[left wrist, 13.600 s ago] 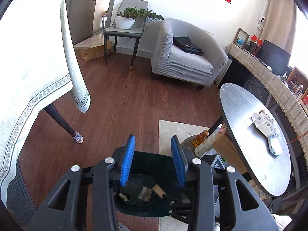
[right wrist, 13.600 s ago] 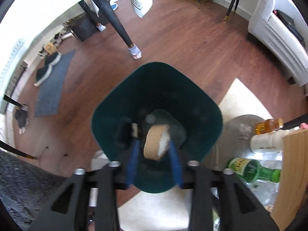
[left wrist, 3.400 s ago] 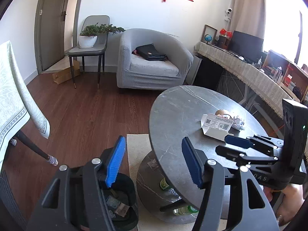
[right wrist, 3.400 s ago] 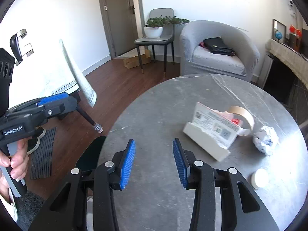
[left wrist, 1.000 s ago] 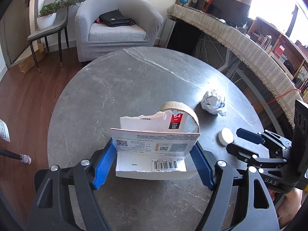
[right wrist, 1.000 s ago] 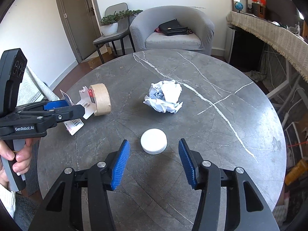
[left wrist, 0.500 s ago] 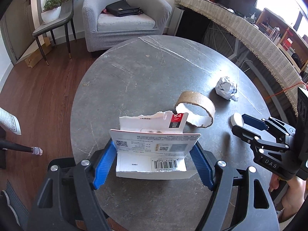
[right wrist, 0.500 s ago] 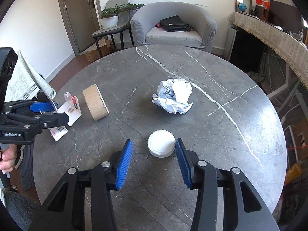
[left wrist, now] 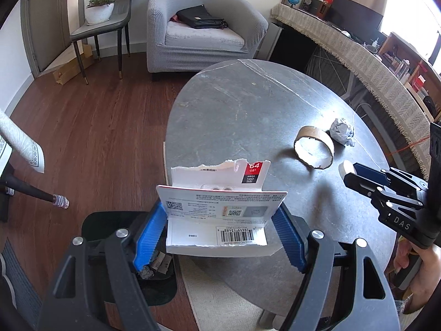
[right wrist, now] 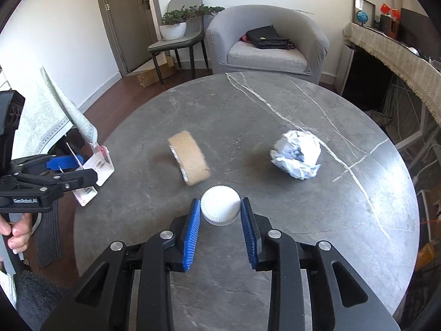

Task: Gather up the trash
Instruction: 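Carry the cardboard box over the green bin while right tool carries the cap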

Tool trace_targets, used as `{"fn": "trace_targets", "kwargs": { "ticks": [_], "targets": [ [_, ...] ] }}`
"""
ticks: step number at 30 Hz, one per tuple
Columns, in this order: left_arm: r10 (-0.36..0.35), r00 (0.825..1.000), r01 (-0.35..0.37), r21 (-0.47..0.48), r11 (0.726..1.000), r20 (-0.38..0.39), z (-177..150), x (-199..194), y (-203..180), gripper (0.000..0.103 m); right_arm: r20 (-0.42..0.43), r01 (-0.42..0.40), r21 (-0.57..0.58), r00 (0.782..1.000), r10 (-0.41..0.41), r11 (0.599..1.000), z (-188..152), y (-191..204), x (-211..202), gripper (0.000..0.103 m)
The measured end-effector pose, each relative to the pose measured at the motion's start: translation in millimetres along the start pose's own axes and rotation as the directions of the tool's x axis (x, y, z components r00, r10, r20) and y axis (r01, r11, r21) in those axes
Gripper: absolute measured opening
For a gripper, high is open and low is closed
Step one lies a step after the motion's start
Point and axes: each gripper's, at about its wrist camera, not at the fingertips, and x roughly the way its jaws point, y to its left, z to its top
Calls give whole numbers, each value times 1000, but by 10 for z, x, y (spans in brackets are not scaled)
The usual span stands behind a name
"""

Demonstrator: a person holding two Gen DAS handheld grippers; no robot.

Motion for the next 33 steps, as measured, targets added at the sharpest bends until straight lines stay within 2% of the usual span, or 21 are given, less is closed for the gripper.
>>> {"fn": "trace_targets", "kwargs": {
  "ticks": [14, 23, 26, 33],
  "targets": [
    [38, 999, -36, -100, 994, 22, -371, -312, 724, 78, 9, -96, -95, 995, 97, 991, 217, 798, 33, 30],
    [83, 996, -88, -160, 983, -39, -711, -114, 1222, 78, -18, -145, -173, 989, 144, 974, 270, 1224, 135, 30],
    [115, 991, -124, -155, 980, -63, -804, -40, 1353, 78, -27, -164, -187, 986, 162, 968, 288, 1338, 186, 30],
    [132, 980, -159, -184, 970, -149, -1049, 188, 1689, 78, -40, -201, -210, 980, 197, 957, 326, 1589, 275, 30]
  ]
}}
